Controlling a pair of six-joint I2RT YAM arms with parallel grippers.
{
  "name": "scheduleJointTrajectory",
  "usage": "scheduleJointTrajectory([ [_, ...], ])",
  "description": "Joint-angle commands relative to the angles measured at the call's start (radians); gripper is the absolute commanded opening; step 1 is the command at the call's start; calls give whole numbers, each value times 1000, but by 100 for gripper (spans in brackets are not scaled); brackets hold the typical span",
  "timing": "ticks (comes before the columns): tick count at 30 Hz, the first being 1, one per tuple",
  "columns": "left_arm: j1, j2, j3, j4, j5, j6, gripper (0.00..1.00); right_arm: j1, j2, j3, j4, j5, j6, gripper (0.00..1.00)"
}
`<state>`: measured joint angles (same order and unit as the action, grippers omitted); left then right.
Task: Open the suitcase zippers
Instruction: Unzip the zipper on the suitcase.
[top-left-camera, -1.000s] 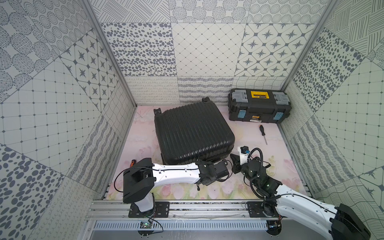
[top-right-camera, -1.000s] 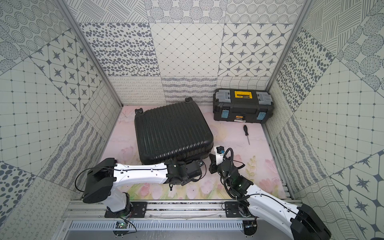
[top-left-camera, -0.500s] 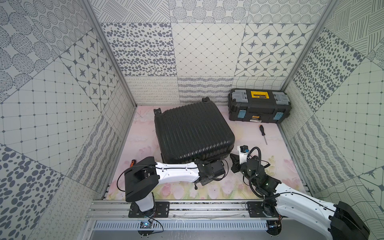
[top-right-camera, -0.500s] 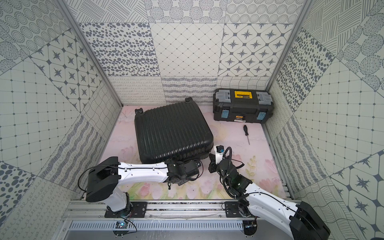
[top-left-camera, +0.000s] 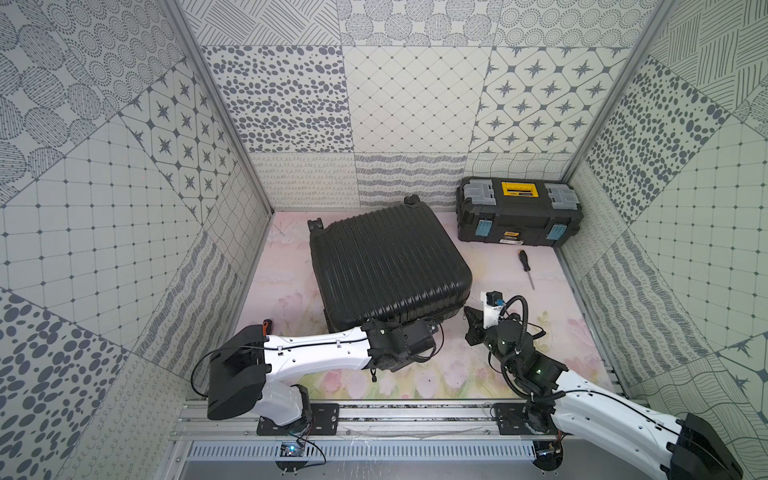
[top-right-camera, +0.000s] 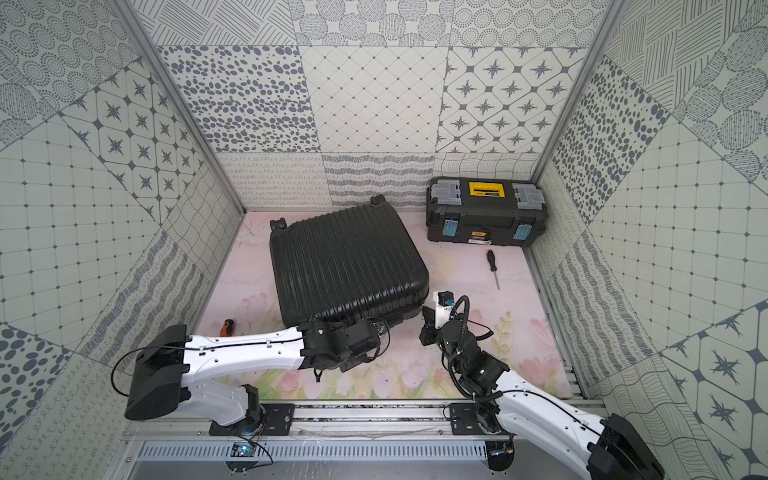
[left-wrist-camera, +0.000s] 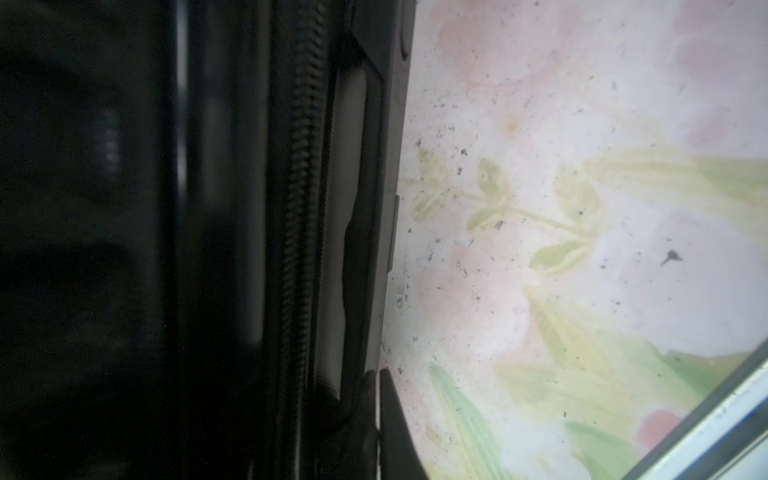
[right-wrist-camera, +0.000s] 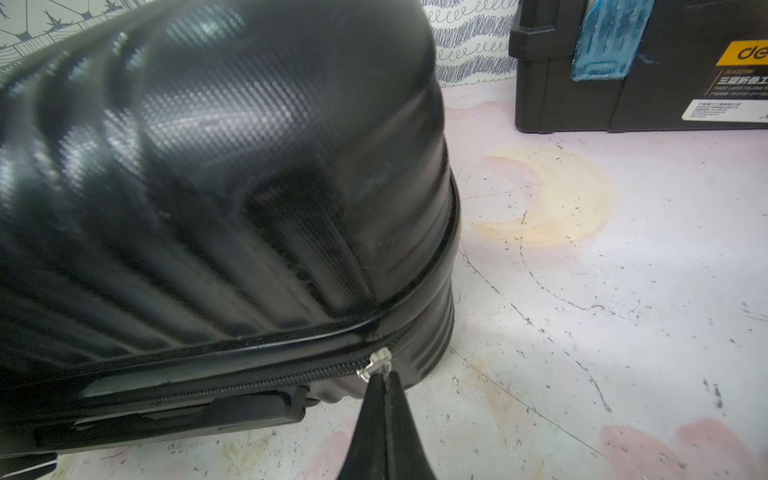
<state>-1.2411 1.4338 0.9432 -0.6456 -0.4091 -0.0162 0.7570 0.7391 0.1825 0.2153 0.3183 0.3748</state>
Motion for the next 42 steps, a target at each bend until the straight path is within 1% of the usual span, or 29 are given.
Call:
scheduleJointTrajectory([
  [1,2,28,37,5,-6,32,25,-7,9,-2,-6,-7,-11,0],
  [2,1,50,52,8,-12,32,32,-8,15,-2,-5,-14,-10,0],
  [3,-2,69,65,13,-18,30,35,-7,19,-2,-2,-18,-6,0],
  [5,-10,114,92,25,-37,27,37,-8,19,-7,2,-23,-1,0],
  [10,-11,188,133,52,-83,33,39,-8,10,-7,-8,-35,5,0],
  [18,42,295,125,125,7,23,38,-7,21,0,-10,-43,5,0],
  [19,49,314,130,127,18,21,36,-8,25,2,-8,-44,5,0],
  [20,54,330,136,126,31,20,32,-8,29,3,-7,-43,5,0],
  [21,56,339,141,124,39,22,26,-7,32,4,-5,-41,4,0],
  [22,57,340,148,116,45,22,17,-8,33,7,-5,-36,2,0],
  [24,57,315,151,105,52,28,1,-7,29,10,-11,-21,3,0],
  [28,58,194,115,105,37,109,0,-11,15,6,-30,23,18,0],
  [31,60,131,108,49,21,146,0,-11,4,7,-44,51,33,0],
  [38,61,-35,59,-26,12,128,0,-12,-39,0,-72,76,25,0],
  [42,60,-108,29,-67,12,122,0,-13,-36,10,-75,64,0,0],
])
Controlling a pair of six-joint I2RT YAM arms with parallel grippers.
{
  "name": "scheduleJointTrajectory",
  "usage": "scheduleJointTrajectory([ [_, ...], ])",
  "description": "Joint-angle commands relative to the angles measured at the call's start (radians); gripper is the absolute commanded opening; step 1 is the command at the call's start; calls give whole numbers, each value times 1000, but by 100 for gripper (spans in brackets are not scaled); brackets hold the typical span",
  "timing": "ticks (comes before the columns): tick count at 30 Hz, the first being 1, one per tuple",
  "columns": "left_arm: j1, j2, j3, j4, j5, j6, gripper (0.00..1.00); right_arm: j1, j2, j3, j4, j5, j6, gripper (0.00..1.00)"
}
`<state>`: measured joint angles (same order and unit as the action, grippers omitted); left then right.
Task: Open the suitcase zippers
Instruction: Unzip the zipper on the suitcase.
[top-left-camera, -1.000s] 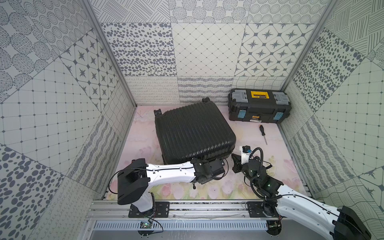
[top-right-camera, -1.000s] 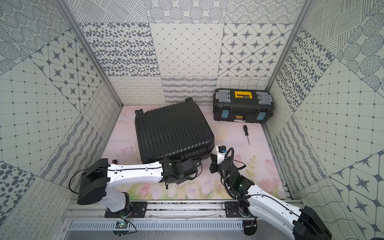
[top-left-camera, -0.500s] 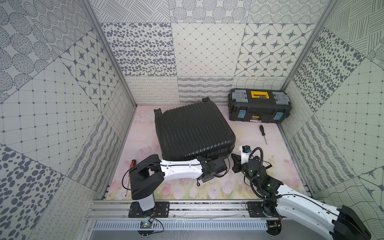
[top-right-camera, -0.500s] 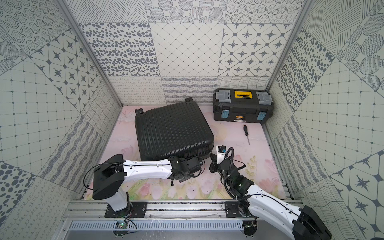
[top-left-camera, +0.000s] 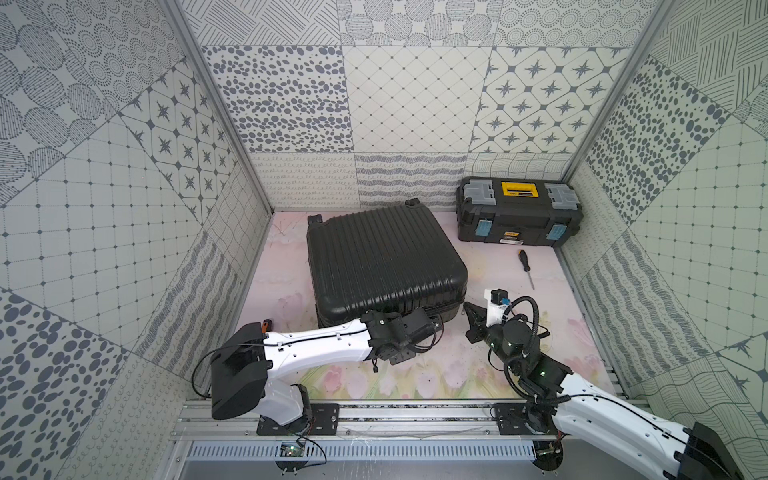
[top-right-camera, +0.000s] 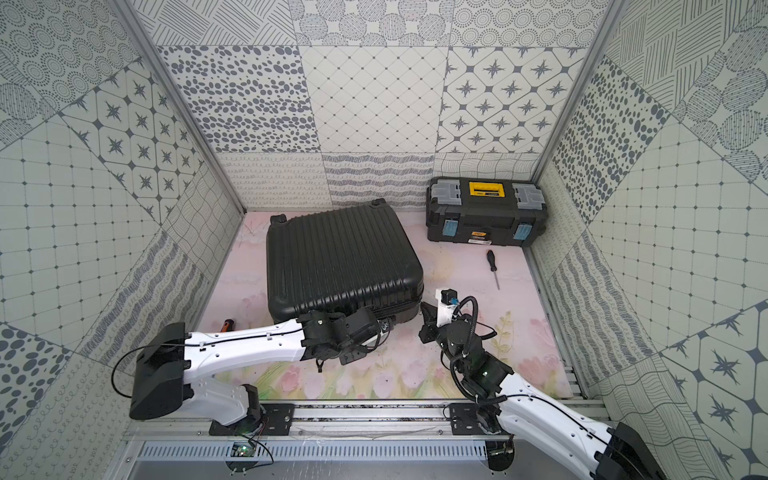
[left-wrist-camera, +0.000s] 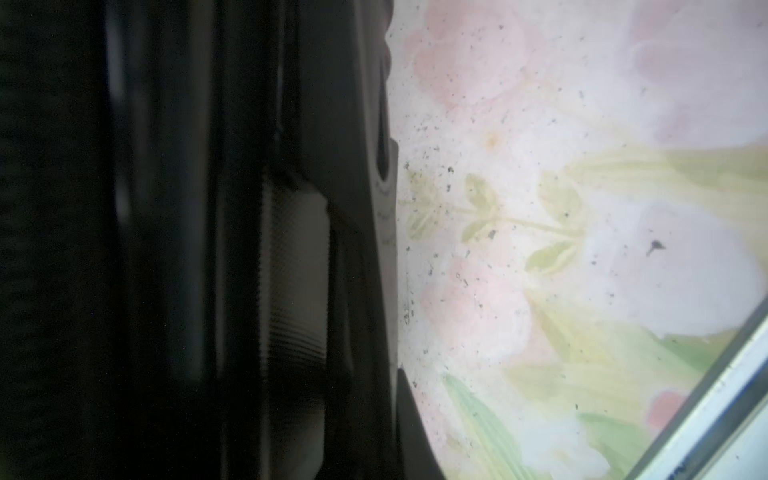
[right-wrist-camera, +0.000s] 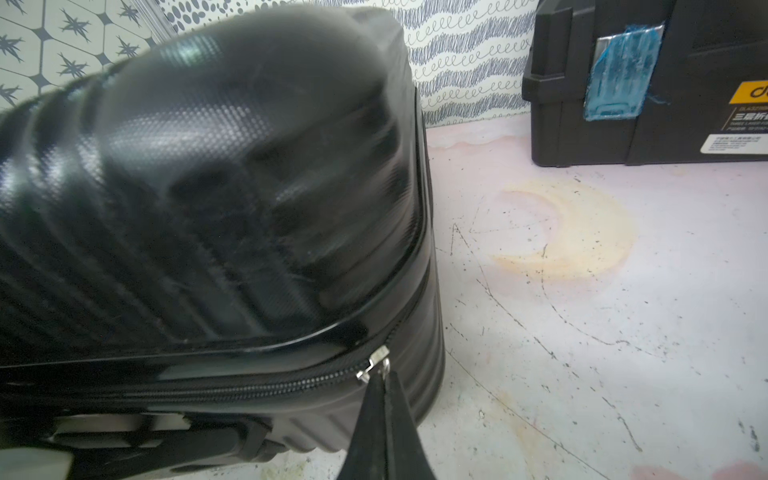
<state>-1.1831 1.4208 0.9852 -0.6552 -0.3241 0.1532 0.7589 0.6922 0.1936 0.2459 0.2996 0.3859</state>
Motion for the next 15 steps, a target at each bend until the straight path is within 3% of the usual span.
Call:
scheduleJointTrajectory([
  [1,2,-114,-23,-66,-66,-43,0,-15,13,4,-105,79,-21,0],
  [6,-7,-205,-67,-101,-29,-3,0,-15,36,38,-94,72,-79,0],
  [9,-57,-273,-113,-87,-29,76,0,-30,70,46,-67,42,-105,0],
  [15,-166,-351,-170,-63,-13,182,0,-97,198,69,66,-178,-164,0],
])
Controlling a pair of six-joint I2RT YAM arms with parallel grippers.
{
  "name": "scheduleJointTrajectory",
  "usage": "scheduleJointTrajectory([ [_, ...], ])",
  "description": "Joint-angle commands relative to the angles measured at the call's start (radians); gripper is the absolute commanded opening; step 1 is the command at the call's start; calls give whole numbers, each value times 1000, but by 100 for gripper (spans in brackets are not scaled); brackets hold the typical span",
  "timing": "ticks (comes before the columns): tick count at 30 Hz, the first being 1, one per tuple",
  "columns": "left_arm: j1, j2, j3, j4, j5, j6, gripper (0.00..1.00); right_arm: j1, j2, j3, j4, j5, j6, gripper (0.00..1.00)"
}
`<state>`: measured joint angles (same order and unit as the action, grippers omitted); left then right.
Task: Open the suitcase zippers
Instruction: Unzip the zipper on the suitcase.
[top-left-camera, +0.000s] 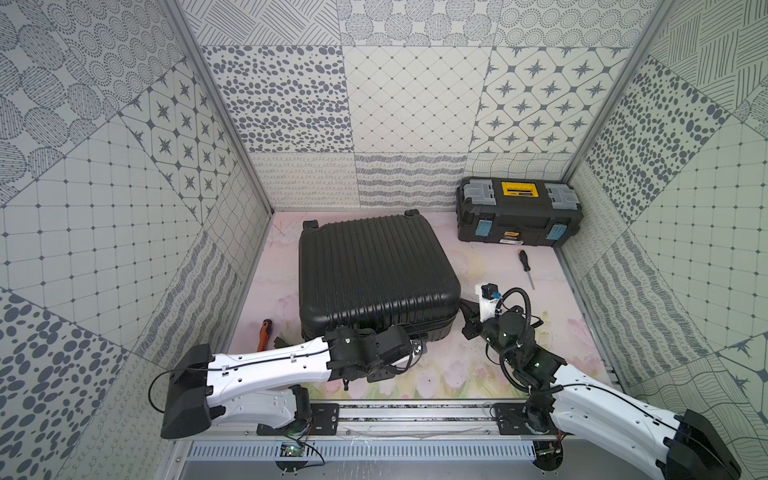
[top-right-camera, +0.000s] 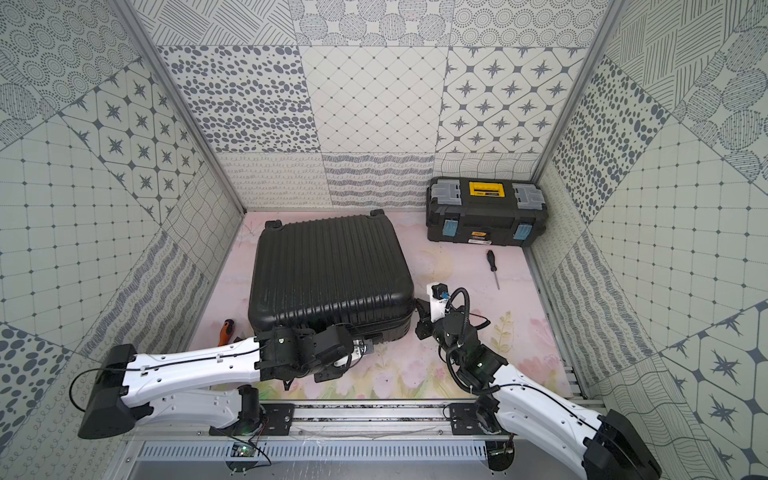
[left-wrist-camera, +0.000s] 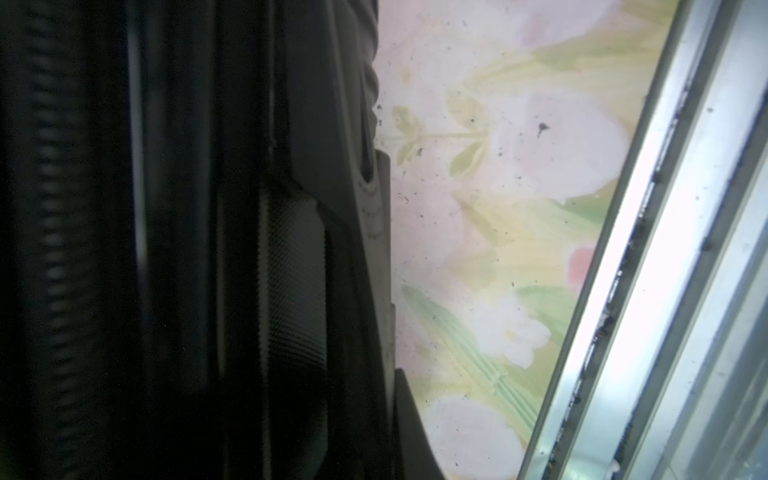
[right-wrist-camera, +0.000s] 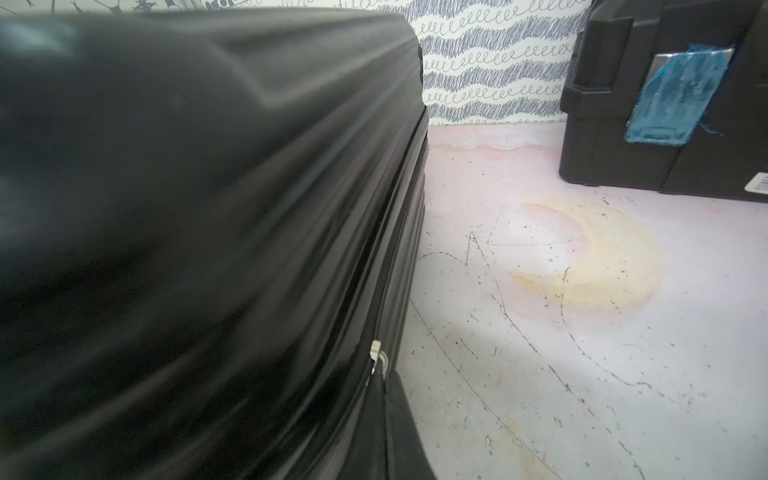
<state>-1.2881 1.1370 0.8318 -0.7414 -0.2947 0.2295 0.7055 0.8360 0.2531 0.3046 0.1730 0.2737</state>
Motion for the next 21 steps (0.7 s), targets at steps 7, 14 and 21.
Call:
scheduleJointTrajectory([
  [7,-244,-227,-111,59,-20,204,0,-149,172,8,159,-232,-31,0],
  [14,-407,-274,-108,60,-24,212,0,-238,302,45,241,-349,-10,0],
  [21,-555,-242,-100,60,-97,189,0,-276,503,124,324,-385,11,0],
])
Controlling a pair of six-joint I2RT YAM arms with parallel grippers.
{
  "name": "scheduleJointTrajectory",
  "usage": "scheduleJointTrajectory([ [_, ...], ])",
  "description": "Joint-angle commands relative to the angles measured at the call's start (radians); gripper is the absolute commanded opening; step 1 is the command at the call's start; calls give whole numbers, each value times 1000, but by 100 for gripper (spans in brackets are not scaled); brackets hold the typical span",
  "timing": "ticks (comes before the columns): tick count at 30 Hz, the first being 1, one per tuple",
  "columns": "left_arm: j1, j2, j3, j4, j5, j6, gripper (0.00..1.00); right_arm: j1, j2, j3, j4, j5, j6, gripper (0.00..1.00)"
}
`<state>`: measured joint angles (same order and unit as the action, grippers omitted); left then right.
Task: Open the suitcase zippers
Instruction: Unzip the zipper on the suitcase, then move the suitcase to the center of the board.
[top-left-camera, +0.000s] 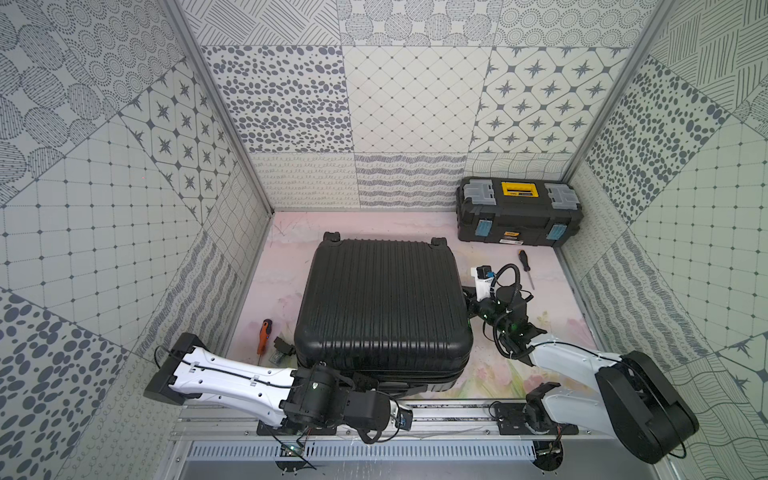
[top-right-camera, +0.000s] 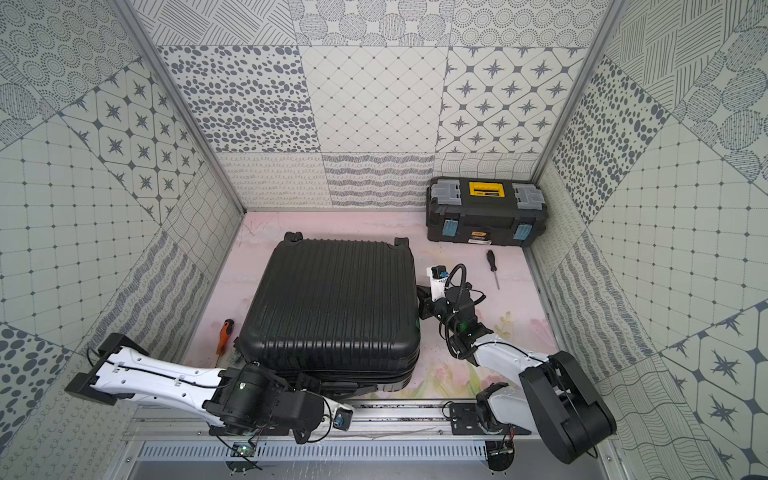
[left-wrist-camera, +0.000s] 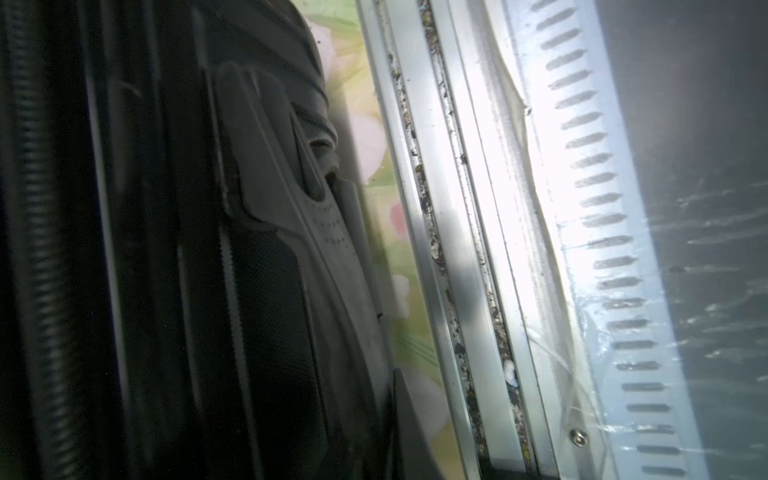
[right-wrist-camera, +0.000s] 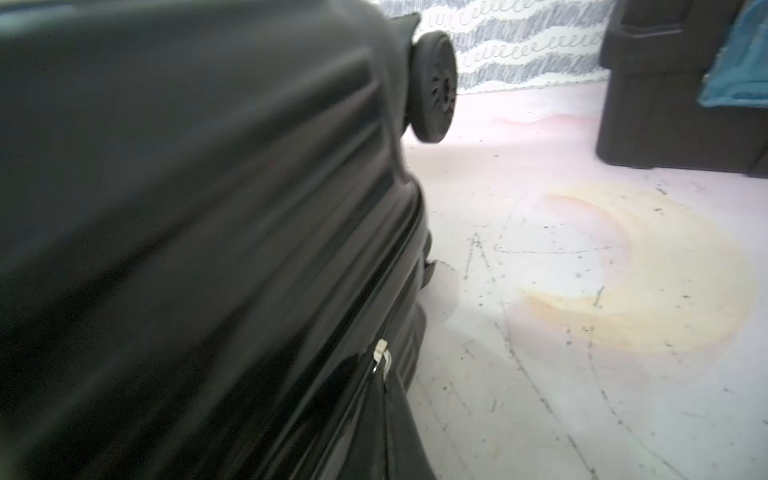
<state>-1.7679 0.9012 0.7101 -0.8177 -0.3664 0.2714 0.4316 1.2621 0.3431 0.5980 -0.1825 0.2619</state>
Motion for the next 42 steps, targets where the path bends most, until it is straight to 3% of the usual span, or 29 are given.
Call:
scheduleJointTrajectory([
  [1,-80,-14,22,140,-28,143,0,-7,106,47,45,-33,29,0],
  [5,-102,-59,23,149,-24,110,0,-65,275,109,177,-75,113,0],
  [12,-125,-39,35,128,3,70,0,-169,627,324,371,-370,333,0],
  [18,-131,-32,37,113,12,62,0,-169,689,450,318,-383,326,0],
  [20,-131,-23,36,113,5,61,0,-169,684,477,269,-383,303,7],
  [22,-131,-16,34,116,-12,58,0,-170,653,477,229,-352,280,21],
  [25,-131,-22,26,129,-30,57,0,-169,563,443,162,-251,233,31],
  [31,-70,3,15,152,-27,63,0,-168,312,423,-115,-29,103,39],
  [36,78,69,-43,285,24,104,0,-163,83,457,-410,109,76,40],
  [39,198,126,-92,433,50,145,0,-160,-20,504,-606,114,91,39],
  [42,298,214,-86,504,88,158,22,-141,-137,467,-661,147,130,39],
])
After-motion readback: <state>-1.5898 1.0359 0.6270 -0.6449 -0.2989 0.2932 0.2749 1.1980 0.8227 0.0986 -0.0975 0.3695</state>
